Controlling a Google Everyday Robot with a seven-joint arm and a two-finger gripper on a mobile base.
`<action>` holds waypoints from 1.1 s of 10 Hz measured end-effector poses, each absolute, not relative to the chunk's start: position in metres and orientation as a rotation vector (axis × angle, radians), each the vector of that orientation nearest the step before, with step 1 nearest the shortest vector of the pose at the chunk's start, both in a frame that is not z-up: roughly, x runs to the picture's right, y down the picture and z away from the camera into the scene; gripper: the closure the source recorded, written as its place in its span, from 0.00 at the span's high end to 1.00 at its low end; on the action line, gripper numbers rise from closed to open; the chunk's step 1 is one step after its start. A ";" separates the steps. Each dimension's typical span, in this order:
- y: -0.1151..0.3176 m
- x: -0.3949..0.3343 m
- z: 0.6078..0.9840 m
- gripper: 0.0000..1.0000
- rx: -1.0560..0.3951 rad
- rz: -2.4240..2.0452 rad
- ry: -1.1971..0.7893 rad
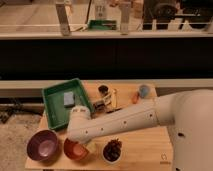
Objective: Stack bowls on top of each other
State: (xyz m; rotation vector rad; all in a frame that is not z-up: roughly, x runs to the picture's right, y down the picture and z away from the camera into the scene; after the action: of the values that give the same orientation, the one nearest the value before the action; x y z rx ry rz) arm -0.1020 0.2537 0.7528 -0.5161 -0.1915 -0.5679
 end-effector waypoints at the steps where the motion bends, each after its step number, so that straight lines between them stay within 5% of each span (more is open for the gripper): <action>1: 0.253 -0.102 0.750 0.75 -0.513 -0.565 -0.196; 5: 0.261 -0.107 0.746 0.69 -0.521 -0.555 -0.220; 8: 0.264 -0.110 0.742 0.75 -0.527 -0.547 -0.236; 11: 0.269 -0.118 0.739 0.59 -0.535 -0.541 -0.255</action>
State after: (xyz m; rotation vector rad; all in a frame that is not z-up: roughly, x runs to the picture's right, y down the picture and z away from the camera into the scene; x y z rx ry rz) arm -0.1182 0.2691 0.7388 -0.5351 -0.2550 -0.5407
